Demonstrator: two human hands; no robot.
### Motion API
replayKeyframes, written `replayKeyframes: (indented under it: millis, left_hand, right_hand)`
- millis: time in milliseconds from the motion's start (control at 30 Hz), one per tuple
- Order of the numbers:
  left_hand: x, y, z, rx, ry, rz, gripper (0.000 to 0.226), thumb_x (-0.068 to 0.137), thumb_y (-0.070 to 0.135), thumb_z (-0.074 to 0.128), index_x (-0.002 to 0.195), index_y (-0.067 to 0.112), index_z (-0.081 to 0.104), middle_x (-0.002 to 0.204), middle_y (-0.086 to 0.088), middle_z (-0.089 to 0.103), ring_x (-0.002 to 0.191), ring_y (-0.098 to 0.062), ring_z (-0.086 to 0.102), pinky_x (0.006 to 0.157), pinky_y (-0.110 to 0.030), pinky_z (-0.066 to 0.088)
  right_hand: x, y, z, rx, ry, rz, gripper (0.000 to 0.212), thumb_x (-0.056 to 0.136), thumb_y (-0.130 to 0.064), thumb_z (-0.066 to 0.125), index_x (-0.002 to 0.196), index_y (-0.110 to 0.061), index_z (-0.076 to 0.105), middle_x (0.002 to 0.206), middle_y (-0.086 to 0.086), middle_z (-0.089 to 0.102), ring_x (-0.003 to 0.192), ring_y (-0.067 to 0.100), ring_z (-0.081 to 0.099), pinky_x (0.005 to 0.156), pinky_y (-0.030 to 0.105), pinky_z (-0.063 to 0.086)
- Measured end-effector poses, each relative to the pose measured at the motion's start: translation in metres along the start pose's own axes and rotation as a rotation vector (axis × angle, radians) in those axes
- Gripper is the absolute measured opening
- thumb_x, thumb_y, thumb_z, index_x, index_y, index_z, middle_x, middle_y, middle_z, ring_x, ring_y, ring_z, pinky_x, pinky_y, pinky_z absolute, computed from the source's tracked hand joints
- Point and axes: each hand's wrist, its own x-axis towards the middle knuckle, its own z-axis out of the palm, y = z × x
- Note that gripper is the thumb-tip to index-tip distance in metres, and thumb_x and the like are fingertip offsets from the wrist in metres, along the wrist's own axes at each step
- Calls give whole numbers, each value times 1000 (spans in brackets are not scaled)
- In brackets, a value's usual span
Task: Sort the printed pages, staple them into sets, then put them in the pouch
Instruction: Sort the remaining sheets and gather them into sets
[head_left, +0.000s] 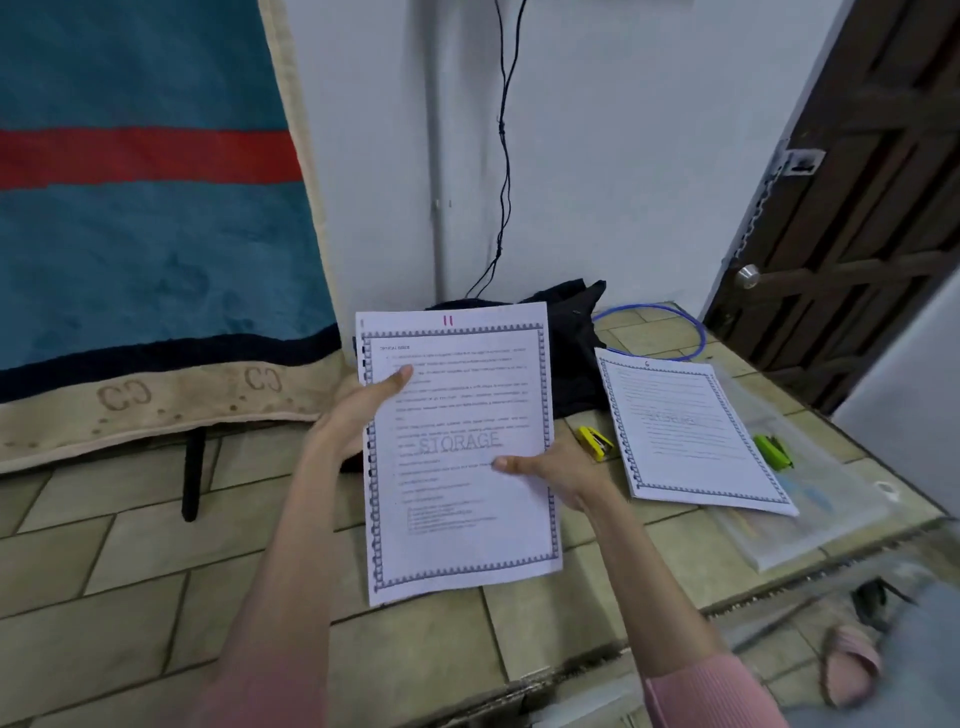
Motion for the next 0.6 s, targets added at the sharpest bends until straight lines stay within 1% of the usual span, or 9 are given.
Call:
replayKeyframes:
  millis: [100, 133, 167, 233, 300, 367, 467, 533, 600]
  left_hand:
    - [9, -11, 10, 171, 125, 39, 23, 87, 20, 64, 107, 9, 64, 106, -10, 68, 92, -23, 68, 87, -41, 54]
    - [11, -15, 12, 209, 157, 42, 28, 86, 21, 65, 110, 7, 64, 109, -12, 67, 93, -25, 66, 85, -39, 54]
    - [13, -16, 13, 246, 172, 51, 31, 86, 23, 66, 112, 7, 64, 109, -12, 67, 90, -24, 66, 80, -34, 54]
    - [15, -19, 14, 334, 173, 55, 33, 85, 27, 66, 112, 8, 64, 104, -9, 68, 84, -21, 67, 70, -28, 53]
    - [17, -20, 13, 388, 153, 51, 36, 84, 32, 66, 112, 10, 64, 105, -8, 69, 89, -23, 67, 75, -31, 54]
    - [18, -19, 14, 418, 114, 55, 35, 84, 32, 65, 112, 11, 64, 104, -7, 70, 88, -21, 68, 74, -29, 54]
    - [17, -17, 17, 415, 79, 72, 30, 86, 30, 64, 109, 11, 64, 97, -4, 70, 81, -12, 67, 65, -23, 54]
    - [15, -17, 18, 380, 76, 96, 23, 86, 27, 65, 104, 12, 65, 91, 0, 70, 80, -10, 67, 71, -26, 56]
    - [15, -19, 16, 374, 91, 107, 11, 85, 26, 65, 94, 19, 66, 87, 6, 69, 80, -9, 67, 76, -29, 56]
  right_hand:
    - [-4, 6, -15, -36, -92, 83, 30, 75, -18, 77, 102, -20, 64, 111, 3, 69, 101, 21, 66, 93, 41, 52]
    - [-4, 1, -22, -54, -91, 81, 21, 81, -24, 71, 100, -18, 65, 105, 1, 70, 100, 21, 65, 94, 39, 52]
    - [-1, -4, -31, -90, -3, 54, 18, 86, -30, 66, 94, -14, 66, 97, 3, 70, 96, 23, 66, 89, 35, 52]
    - [15, -11, -55, -259, 348, -30, 30, 91, -36, 58, 78, -8, 62, 84, 9, 66, 85, 26, 61, 72, 30, 45]
    - [38, -11, -72, -648, 554, -12, 30, 93, -34, 53, 86, -6, 58, 94, 17, 63, 96, 31, 56, 71, 30, 34]
    - [55, 4, -74, -991, 537, 137, 30, 95, -31, 49, 106, -4, 55, 115, 17, 55, 116, 34, 44, 84, 36, 36]
    - [61, 26, -71, -1306, 443, 235, 27, 95, -13, 42, 119, -7, 53, 127, 13, 48, 122, 29, 35, 97, 34, 33]
    - [61, 29, -70, -1320, 431, 218, 26, 93, -5, 40, 116, -7, 54, 126, 14, 50, 123, 31, 35, 97, 35, 34]
    - [62, 18, -70, -1085, 538, 151, 24, 93, -7, 45, 115, -3, 52, 123, 18, 52, 120, 34, 39, 93, 38, 36]
